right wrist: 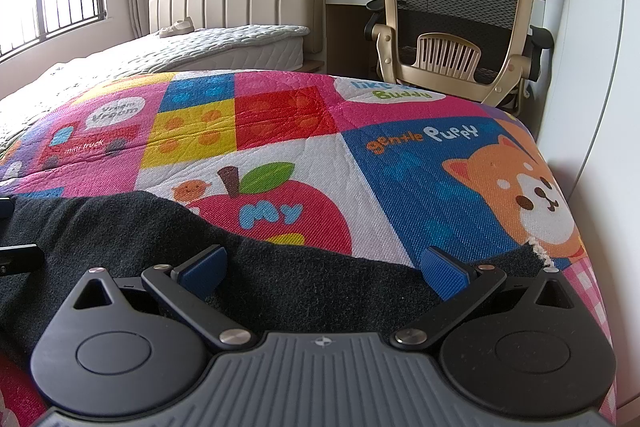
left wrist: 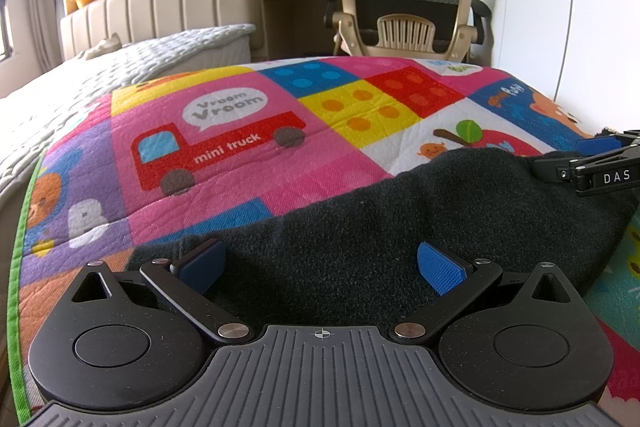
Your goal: Fold clothes
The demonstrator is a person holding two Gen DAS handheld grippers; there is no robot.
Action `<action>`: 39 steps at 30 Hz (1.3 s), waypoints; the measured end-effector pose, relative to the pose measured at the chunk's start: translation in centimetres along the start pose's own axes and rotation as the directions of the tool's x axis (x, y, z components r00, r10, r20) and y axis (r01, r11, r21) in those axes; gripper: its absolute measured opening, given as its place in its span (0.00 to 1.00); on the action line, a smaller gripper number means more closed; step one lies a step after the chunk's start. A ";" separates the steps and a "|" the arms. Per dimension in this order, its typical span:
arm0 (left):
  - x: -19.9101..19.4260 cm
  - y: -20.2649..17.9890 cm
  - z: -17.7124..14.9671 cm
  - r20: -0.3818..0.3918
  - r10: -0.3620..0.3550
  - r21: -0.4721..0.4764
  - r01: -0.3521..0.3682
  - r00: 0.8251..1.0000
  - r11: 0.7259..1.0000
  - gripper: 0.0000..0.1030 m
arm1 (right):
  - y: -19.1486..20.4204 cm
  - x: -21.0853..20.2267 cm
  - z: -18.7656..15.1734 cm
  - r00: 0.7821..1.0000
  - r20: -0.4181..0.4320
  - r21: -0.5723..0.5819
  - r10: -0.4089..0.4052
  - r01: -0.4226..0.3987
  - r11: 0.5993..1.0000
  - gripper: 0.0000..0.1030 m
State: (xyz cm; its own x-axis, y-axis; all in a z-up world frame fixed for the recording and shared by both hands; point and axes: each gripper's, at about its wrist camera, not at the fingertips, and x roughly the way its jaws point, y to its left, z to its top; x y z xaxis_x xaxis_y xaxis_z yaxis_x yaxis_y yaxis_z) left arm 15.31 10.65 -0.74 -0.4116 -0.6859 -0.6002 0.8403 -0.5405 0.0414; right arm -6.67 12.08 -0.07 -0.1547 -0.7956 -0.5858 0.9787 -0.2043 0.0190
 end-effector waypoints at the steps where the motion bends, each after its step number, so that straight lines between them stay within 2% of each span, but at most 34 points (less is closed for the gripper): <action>1: 0.0 0.0 0.0 0.000 0.000 0.000 0.000 1.000 1.000 1.00 | 0.0 0.0 0.0 1.000 0.000 0.000 0.000 0.000 1.000 1.00; 39: -0.2 0.4 -0.2 0.005 -0.015 -0.010 0.015 1.000 1.000 1.00 | 0.0 0.0 0.0 1.000 0.000 -0.001 0.000 0.000 1.000 1.00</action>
State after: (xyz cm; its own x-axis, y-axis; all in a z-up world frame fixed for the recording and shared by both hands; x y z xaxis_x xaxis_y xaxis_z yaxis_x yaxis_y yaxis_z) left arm 15.75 10.66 -0.73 -0.4258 -0.6804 -0.5964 0.8376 -0.5457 0.0246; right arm -6.67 12.06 -0.08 -0.1551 -0.7955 -0.5858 0.9787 -0.2043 0.0182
